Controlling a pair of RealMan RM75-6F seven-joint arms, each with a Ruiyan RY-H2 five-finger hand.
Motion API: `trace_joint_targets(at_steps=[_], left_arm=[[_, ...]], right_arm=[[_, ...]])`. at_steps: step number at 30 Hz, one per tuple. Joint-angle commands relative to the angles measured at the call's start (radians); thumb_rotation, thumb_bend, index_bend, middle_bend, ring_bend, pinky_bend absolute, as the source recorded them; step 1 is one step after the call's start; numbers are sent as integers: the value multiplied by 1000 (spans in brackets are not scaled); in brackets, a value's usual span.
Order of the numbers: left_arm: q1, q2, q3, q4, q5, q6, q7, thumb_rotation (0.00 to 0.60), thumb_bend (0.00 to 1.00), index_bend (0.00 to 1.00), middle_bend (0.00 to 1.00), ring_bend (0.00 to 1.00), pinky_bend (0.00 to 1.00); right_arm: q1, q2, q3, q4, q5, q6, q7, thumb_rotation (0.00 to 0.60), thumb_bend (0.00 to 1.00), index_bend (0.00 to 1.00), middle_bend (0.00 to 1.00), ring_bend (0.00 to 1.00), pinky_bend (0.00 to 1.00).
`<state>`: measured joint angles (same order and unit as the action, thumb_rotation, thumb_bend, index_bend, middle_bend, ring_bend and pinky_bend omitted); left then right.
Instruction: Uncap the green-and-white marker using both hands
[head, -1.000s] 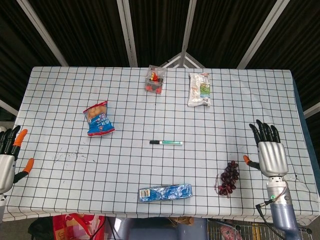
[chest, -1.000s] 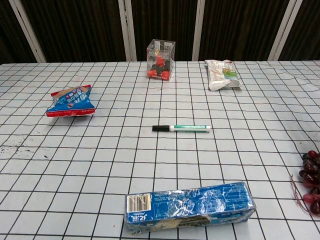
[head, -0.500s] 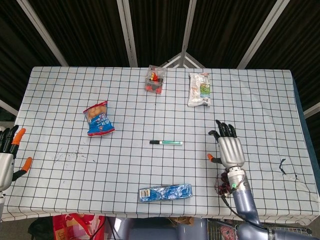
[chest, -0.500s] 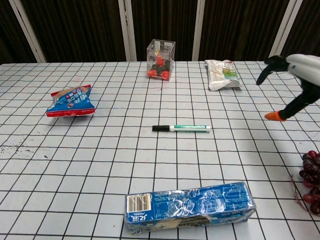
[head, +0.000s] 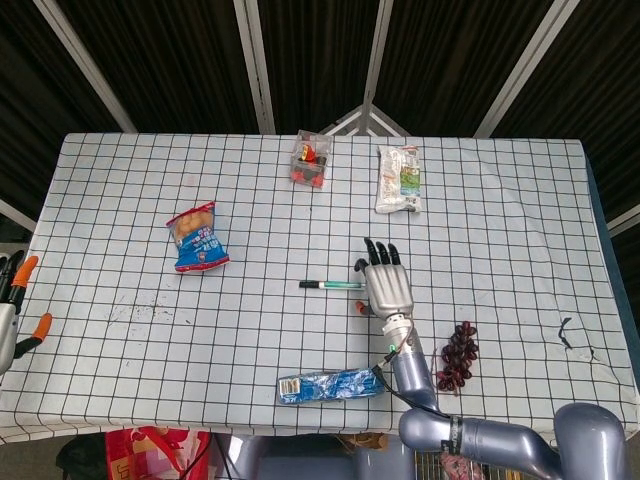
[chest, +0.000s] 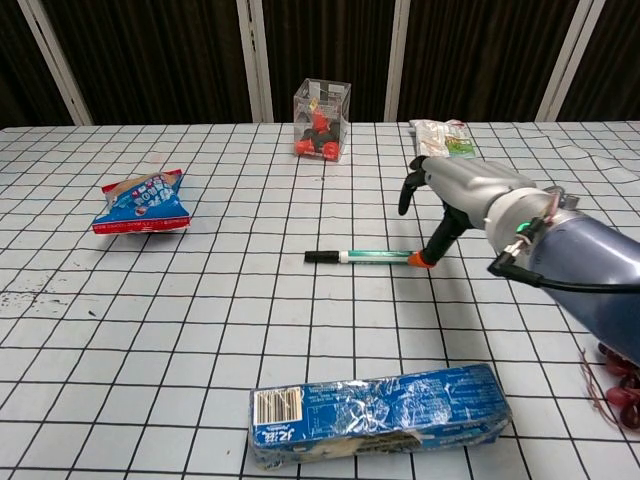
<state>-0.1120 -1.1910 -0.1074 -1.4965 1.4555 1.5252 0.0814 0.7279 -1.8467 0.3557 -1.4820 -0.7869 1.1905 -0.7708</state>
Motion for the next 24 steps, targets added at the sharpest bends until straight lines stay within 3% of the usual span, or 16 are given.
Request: trace_joint_targets(at_steps=[1, 12, 24], left_arm=[[-2, -7, -1, 16, -9, -9, -8, 600, 484, 0, 0, 0, 0], [-10, -34, -1, 59, -32, -36, -14, 600, 484, 0, 0, 0, 0], [-13, -44, 0, 63, -40, -44, 1, 600, 483, 0, 0, 0, 0]], right_arm=[[40, -50, 23, 76, 36, -28, -12, 600, 214, 381, 0, 0, 0], [84, -97, 30, 206, 80, -77, 4, 600, 234, 438, 0, 0, 0], [100, -118, 19, 275, 72, -109, 51, 600, 282, 485, 0, 0, 0]])
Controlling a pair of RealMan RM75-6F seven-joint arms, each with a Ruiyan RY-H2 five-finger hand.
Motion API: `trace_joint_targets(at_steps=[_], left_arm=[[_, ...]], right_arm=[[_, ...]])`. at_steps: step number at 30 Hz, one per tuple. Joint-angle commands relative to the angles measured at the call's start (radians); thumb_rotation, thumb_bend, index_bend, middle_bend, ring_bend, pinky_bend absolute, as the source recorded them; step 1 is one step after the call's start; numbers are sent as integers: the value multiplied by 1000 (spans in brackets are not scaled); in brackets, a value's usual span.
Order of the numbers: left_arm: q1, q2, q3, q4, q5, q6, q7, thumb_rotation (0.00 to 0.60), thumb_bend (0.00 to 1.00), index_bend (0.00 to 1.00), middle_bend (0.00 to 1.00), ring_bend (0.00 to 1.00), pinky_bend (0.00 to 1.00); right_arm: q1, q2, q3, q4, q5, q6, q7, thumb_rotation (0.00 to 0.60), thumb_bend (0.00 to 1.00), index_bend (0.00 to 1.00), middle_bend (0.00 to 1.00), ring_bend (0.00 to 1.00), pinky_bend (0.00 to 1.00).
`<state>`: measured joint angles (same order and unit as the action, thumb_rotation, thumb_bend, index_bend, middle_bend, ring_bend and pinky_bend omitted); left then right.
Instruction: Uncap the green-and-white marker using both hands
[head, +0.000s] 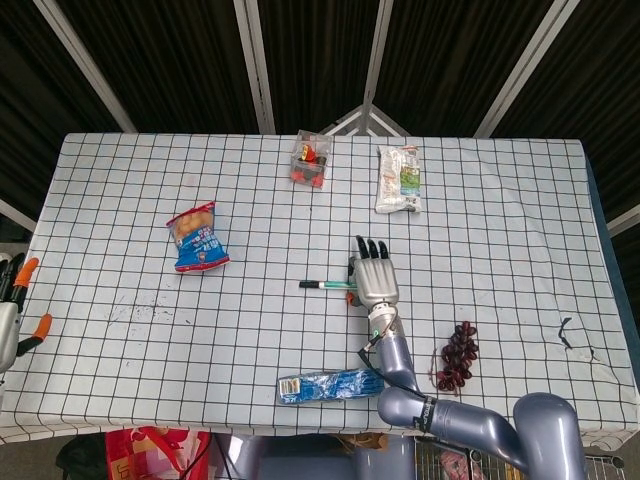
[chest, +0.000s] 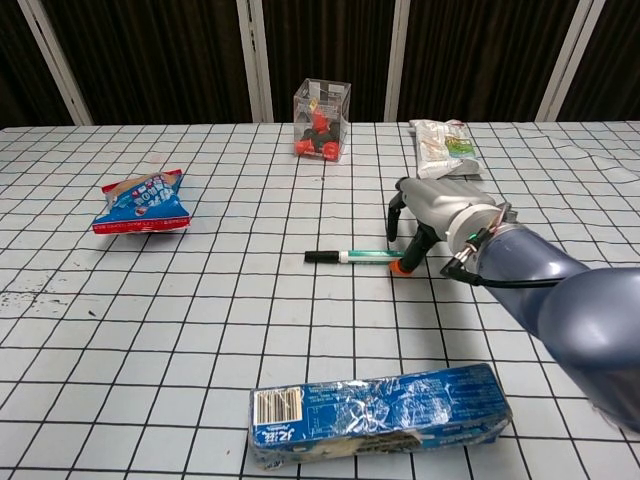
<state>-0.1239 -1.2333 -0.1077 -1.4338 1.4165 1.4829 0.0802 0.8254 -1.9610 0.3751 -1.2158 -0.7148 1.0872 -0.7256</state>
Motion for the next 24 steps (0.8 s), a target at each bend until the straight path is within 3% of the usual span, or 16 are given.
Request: trace_joint_targets(at_steps=[1, 24], left_arm=[[-2, -3, 1, 1, -2, -4, 4, 600, 484, 0, 0, 0, 0], [-12, -16, 1, -4, -13, -20, 37, 600, 483, 0, 0, 0, 0]], right_arm=[[4, -5, 0, 14, 0, -9, 10, 600, 286, 489, 0, 0, 0], [4, 5, -13, 43, 6, -35, 45, 600, 328, 540, 0, 0, 0]])
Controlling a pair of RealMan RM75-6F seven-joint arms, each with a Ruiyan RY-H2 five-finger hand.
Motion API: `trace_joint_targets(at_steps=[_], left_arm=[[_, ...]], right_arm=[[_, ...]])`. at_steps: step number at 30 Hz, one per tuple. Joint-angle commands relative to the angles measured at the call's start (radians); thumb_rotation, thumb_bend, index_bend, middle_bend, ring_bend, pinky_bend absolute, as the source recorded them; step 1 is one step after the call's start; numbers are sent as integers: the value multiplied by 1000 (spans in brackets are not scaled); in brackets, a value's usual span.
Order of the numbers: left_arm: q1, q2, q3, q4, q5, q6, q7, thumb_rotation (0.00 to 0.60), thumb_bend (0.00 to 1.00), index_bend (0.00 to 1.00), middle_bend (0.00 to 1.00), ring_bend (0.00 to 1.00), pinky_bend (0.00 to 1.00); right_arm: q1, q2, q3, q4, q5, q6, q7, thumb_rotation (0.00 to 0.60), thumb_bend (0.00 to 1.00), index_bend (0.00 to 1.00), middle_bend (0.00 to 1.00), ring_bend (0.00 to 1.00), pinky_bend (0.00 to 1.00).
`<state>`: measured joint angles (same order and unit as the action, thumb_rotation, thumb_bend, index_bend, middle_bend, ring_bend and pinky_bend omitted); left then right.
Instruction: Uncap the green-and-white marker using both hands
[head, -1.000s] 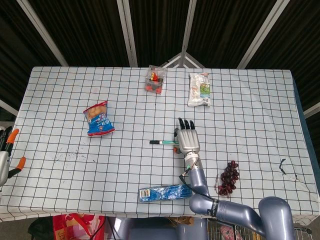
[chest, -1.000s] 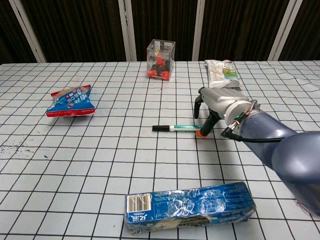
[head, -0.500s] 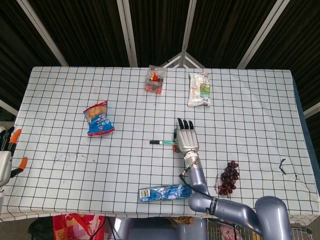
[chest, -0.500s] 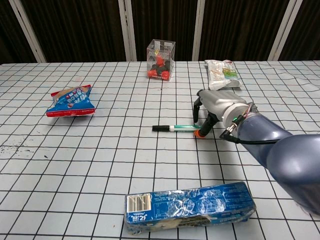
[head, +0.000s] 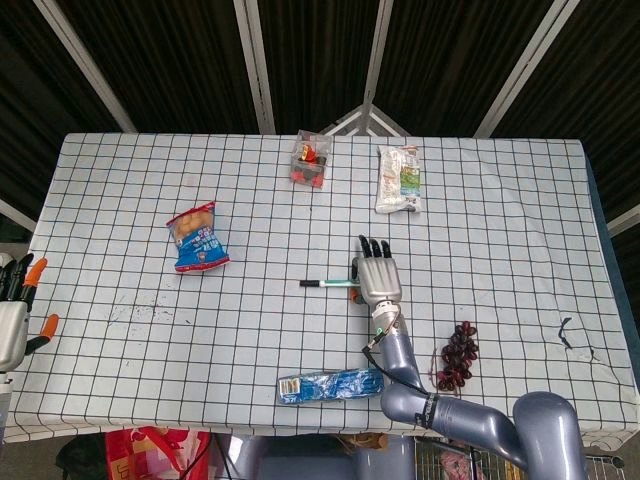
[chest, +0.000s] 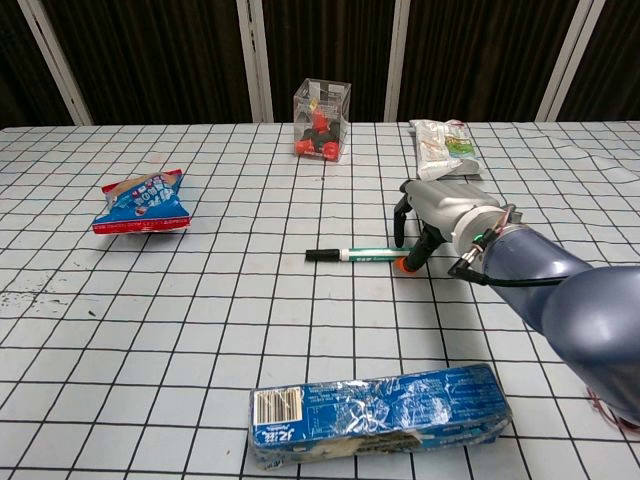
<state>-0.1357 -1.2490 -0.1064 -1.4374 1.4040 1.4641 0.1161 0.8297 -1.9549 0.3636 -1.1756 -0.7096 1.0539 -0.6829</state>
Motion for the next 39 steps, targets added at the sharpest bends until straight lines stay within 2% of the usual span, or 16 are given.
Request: trace_joint_targets(at_steps=[1, 22, 27, 39], left_arm=[[-1, -1, 0, 0, -1, -1, 2, 600, 484, 0, 0, 0, 0], [-2, -3, 0, -4, -4, 1, 14, 600, 484, 0, 0, 0, 0], [-2, -3, 0, -3, -3, 4, 12, 600, 484, 0, 0, 0, 0], [-1, -4, 1, 1, 2, 8, 3, 600, 484, 0, 0, 0, 0]], right_arm=[[-1, -1, -3, 4, 1, -4, 4, 600, 328, 540, 0, 0, 0], [2, -9, -11, 26, -1, -24, 31, 600, 346, 608, 0, 0, 0], [8, -10, -9, 34, -9, -31, 41, 600, 394, 650, 2, 11, 0], [-27, 46, -26, -66, -84, -16, 121, 600, 447, 704, 14, 25, 0]])
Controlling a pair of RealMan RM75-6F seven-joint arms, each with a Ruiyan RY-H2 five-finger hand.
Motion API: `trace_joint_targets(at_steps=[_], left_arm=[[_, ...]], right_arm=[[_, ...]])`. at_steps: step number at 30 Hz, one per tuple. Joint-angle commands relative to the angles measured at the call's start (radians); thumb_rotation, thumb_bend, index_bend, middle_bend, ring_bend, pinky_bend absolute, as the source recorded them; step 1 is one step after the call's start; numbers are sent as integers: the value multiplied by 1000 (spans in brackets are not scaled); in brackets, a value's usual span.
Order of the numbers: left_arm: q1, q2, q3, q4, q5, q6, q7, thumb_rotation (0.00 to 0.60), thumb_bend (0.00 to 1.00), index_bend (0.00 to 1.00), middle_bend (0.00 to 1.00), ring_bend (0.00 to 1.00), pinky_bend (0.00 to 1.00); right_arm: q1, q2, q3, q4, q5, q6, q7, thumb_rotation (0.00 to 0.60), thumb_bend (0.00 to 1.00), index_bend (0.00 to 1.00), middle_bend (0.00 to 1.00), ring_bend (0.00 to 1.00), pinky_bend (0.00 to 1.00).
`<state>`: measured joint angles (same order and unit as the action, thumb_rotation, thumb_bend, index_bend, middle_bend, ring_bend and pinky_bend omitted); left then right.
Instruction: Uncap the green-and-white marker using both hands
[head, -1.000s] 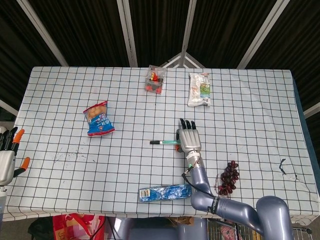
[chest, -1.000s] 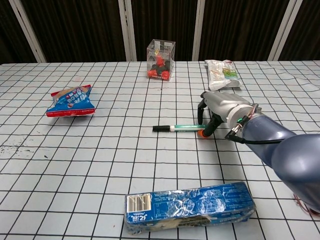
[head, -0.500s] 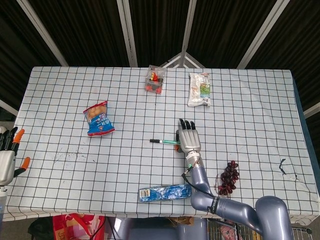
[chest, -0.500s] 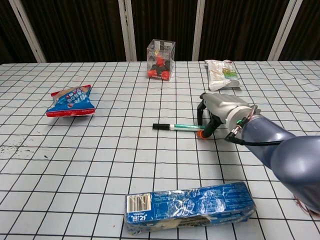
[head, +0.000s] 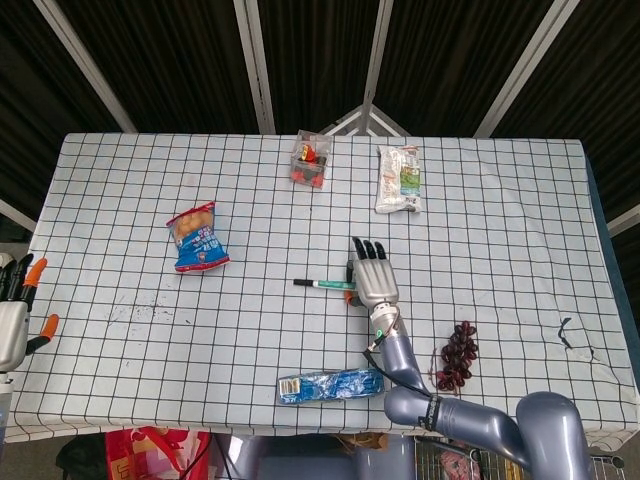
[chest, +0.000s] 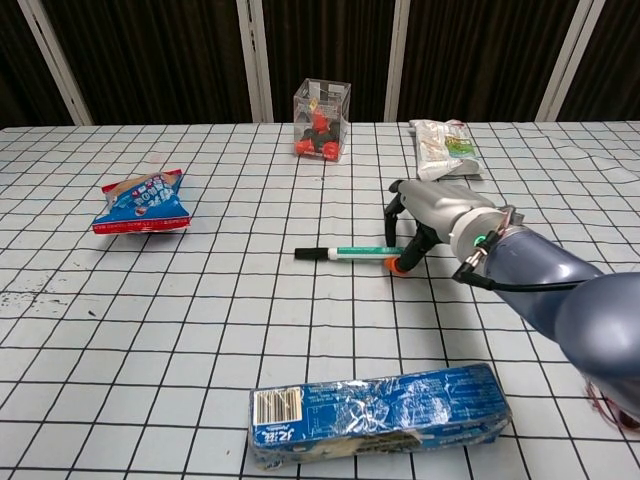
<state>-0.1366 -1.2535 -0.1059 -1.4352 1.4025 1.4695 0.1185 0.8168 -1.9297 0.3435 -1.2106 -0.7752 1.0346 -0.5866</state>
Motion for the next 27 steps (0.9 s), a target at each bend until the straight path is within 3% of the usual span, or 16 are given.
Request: trace_joint_targets(at_steps=[1, 27], left_arm=[[-1, 1, 0, -2, 5, 4, 1, 600, 484, 0, 0, 0, 0], [-47, -27, 5, -126, 108, 30, 87, 600, 483, 12, 0, 0, 0]], right_arm=[[-17, 26, -7, -40, -21, 3, 30, 600, 447, 705, 14, 25, 0], [-128, 280, -29, -480, -119, 95, 128, 600, 470, 783, 23, 32, 0]])
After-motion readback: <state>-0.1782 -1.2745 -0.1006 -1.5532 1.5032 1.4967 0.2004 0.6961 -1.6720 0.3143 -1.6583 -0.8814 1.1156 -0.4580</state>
